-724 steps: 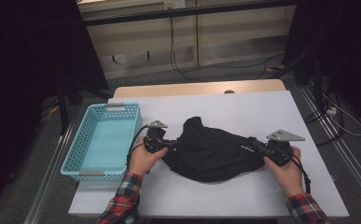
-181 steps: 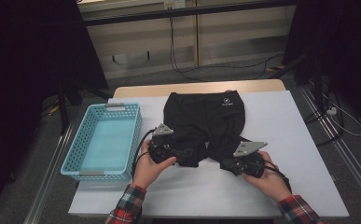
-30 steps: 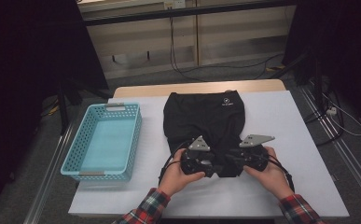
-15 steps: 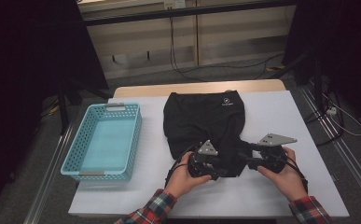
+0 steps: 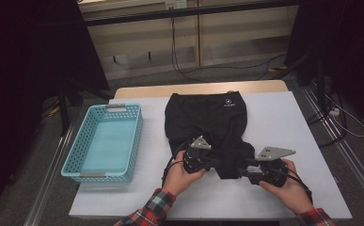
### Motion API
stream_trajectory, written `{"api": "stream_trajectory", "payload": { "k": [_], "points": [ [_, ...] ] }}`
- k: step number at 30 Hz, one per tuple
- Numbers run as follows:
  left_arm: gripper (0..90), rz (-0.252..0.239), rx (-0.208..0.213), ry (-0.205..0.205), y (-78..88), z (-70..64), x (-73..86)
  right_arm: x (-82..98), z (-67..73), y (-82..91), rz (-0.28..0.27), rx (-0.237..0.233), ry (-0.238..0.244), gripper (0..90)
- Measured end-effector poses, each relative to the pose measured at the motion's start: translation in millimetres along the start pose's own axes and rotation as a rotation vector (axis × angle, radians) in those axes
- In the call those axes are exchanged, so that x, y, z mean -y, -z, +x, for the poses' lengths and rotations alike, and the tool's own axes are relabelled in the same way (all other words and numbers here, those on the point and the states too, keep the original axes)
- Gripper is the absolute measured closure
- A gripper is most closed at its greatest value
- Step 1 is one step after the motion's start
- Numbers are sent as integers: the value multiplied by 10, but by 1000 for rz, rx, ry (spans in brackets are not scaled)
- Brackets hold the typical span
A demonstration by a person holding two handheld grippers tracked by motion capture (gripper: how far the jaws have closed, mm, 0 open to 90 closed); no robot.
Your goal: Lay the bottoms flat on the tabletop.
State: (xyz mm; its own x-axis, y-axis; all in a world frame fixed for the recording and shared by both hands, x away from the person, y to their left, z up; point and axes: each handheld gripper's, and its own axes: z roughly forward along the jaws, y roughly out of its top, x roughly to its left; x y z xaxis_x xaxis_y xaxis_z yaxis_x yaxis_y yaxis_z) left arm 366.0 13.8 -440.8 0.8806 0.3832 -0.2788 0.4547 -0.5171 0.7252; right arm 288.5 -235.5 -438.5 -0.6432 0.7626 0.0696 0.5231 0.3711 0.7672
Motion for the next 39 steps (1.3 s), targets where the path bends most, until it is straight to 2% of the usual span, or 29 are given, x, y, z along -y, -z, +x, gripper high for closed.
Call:
{"api": "stream_trajectory", "payload": {
  "k": [2,3,7,10,11,14,15,18,23,25,27,30,32,34,39],
  "points": [
    [900,13,-6,-19,-8,-23,15,-8,49,-53,16,-17,13,537],
    [876,10,-5,-16,-21,-27,20,-11,70,-83,24,-26,18,538],
    [623,4,15,-8,-93,-26,30,-5,85,-151,44,-30,32,546],
    [503,2,-5,-19,-141,-30,37,26,62,-212,67,-29,46,589],
    [508,8,7,-23,-152,-29,39,33,59,-219,56,-26,48,624],
    [480,11,11,-23,-172,-44,33,17,36,-213,65,-12,58,822],
    [471,9,9,-25,-176,-47,31,13,16,-206,63,-16,38,860],
    [448,15,15,-24,-187,-71,14,-7,-18,-151,38,-28,25,891],
    [400,5,18,8,-247,-95,-17,-39,-45,-8,-11,-25,5,895],
    [426,10,3,14,-269,-95,-24,-41,-55,25,-20,-20,-4,895],
    [502,12,-8,14,-284,-91,-19,-40,-68,53,-29,-17,-12,895],
    [673,22,-34,14,-285,-81,-28,-33,-87,98,-46,-13,-25,892],
    [782,25,-28,32,-283,-63,-29,-26,-101,123,-49,-8,-27,890],
    [845,23,-25,38,-275,-53,-29,-15,-121,139,-49,0,-30,888],
    [884,-6,-15,54,-153,-28,-53,14,-200,194,-48,24,-40,900]
  ]
}}
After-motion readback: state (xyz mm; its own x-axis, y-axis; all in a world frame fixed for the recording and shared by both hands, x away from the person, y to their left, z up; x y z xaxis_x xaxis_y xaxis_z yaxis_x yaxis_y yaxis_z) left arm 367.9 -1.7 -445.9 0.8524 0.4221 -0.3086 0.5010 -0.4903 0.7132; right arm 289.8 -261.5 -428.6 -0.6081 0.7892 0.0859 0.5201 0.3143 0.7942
